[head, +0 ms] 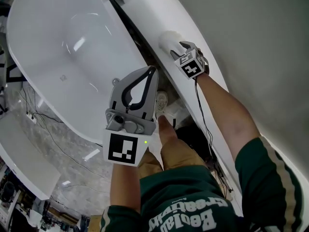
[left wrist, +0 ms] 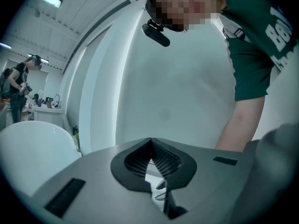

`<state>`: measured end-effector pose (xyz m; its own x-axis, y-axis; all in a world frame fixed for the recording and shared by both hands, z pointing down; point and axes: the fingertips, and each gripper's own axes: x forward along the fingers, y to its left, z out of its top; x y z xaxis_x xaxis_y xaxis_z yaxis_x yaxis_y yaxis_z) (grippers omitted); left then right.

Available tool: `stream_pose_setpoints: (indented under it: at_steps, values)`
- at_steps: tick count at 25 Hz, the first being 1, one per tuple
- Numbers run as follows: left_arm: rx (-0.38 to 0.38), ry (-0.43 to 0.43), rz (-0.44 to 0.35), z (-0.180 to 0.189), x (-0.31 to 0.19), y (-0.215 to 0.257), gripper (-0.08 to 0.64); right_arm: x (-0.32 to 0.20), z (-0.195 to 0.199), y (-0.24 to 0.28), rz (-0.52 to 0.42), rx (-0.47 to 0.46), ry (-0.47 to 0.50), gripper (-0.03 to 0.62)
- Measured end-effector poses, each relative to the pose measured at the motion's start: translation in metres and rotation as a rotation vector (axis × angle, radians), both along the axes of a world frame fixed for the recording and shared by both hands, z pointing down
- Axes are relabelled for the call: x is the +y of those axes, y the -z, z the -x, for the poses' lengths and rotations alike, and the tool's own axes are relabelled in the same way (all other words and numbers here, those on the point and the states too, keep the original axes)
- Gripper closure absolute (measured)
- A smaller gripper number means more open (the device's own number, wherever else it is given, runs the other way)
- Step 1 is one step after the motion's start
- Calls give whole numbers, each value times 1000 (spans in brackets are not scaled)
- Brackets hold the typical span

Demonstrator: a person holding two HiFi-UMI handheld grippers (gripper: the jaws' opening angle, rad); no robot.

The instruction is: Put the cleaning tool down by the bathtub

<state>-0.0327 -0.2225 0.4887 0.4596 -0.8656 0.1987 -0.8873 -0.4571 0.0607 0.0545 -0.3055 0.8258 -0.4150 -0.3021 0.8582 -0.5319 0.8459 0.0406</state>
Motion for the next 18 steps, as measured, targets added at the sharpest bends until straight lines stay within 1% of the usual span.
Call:
stream_pose_setpoints:
  at_steps: [4, 8, 11, 18]
  values:
    - [-8, -12, -12, -4, 2, 14, 560, 6, -2, 13, -2, -13, 8, 373]
    - [-20, -28, -26, -8, 6, 35, 560, 15, -2, 35, 2, -37, -10, 373]
    - [-30, -41, -35, -13, 8, 46, 560, 19, 0, 53, -17, -62, -12, 373]
    - [-15, -48, -36, -20, 12, 69, 560, 24, 2, 104, -63, -134, -35, 373]
